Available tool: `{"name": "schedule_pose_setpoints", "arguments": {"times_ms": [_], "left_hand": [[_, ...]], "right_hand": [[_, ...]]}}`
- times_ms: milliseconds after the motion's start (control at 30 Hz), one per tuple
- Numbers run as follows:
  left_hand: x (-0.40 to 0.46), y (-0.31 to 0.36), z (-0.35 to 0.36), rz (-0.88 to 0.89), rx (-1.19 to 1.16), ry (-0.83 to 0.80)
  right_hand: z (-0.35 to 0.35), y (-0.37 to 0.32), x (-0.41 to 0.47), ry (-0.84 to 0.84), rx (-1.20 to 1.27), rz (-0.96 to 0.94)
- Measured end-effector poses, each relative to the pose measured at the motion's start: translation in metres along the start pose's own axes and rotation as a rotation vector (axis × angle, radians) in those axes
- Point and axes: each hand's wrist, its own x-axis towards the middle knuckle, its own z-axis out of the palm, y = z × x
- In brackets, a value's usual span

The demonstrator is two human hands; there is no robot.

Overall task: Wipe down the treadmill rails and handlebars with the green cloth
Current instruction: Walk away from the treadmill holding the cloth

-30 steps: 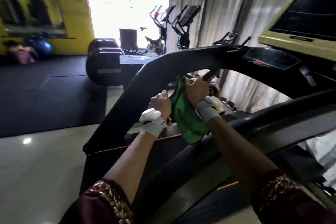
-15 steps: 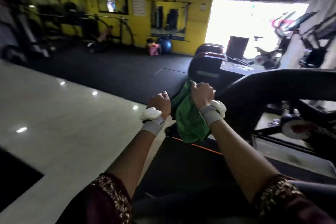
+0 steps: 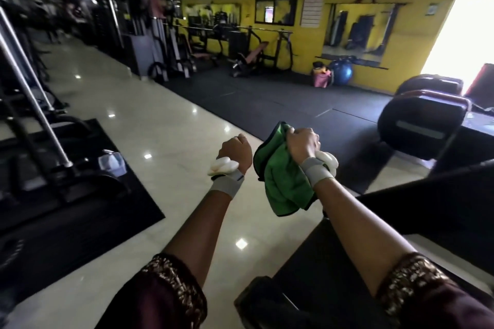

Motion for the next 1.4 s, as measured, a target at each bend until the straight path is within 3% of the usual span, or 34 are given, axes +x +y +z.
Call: {"name": "schedule_pose_setpoints", "arguments": {"times_ms": [400,733,1000,1167,1400], "left_hand": [[0.117,-0.101,-0.077,0.025,0.223,0.026],[0.189,-0.206,-0.091,-0.080,0.513,-0.121],[0.344,-0.212,-0.102,-0.178,0.475,-0.171],[0.453,-0.216,-0.095,-0.253,0.216,-0.084],[0.608,-0.214,-0.087,-0.302,0.069,0.102]], "right_hand": [[0.171,-0.083,0.008,-0.164,0.124,-0.048],[0.327,-0.089,0.025,-0.310,0.131,-0.172],[0.433,-0.143,0.137,-0.487,0.134,-0.213],[0.494,-0.181,0.212,-0.556,0.237,-0.224],[0.597,-0.242,0.326,-0.621,0.243,-0.291]]}}
